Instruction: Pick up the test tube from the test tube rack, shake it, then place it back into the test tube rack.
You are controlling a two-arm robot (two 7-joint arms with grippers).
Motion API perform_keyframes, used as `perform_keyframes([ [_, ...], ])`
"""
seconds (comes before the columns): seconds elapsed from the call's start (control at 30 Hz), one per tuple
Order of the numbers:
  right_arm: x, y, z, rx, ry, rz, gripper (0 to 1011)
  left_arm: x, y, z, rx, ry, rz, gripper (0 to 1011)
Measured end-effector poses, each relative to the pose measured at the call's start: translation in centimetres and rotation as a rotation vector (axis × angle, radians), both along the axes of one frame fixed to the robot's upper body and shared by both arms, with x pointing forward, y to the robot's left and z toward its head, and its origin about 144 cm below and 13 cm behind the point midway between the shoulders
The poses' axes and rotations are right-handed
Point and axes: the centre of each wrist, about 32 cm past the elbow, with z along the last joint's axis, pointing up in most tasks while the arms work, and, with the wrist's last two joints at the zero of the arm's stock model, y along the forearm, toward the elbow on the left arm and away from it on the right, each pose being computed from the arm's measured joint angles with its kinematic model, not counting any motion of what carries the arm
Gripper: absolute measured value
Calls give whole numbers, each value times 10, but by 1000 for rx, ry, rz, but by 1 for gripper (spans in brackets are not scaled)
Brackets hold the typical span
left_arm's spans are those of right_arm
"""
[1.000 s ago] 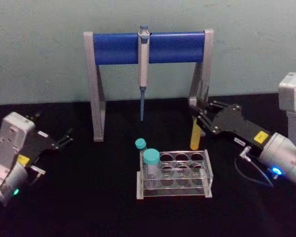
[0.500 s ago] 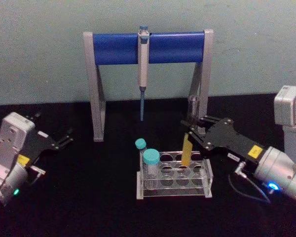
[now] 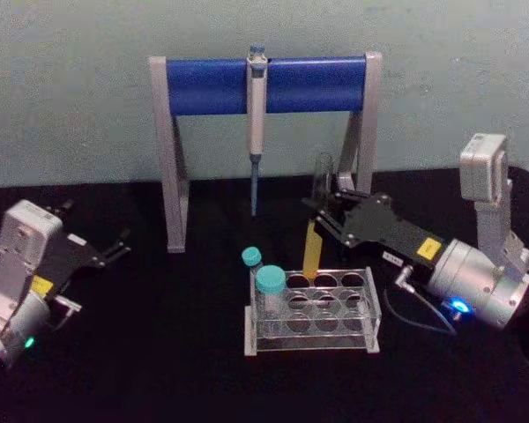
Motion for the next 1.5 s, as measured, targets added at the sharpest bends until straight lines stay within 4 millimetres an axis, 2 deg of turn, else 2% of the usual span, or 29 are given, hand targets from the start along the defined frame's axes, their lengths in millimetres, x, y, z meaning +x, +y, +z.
perform_keyframes([
  [0.2, 12, -4, 1, -5, -7, -24, 225, 0, 0, 0, 0, 0, 0, 1010],
  [0.4, 15, -11, 3, -8, -16, -56, 224, 0, 0, 0, 0, 0, 0, 1010],
  [1.5, 6, -17, 4, -5, -23, -94, 225, 0, 0, 0, 0, 0, 0, 1010],
])
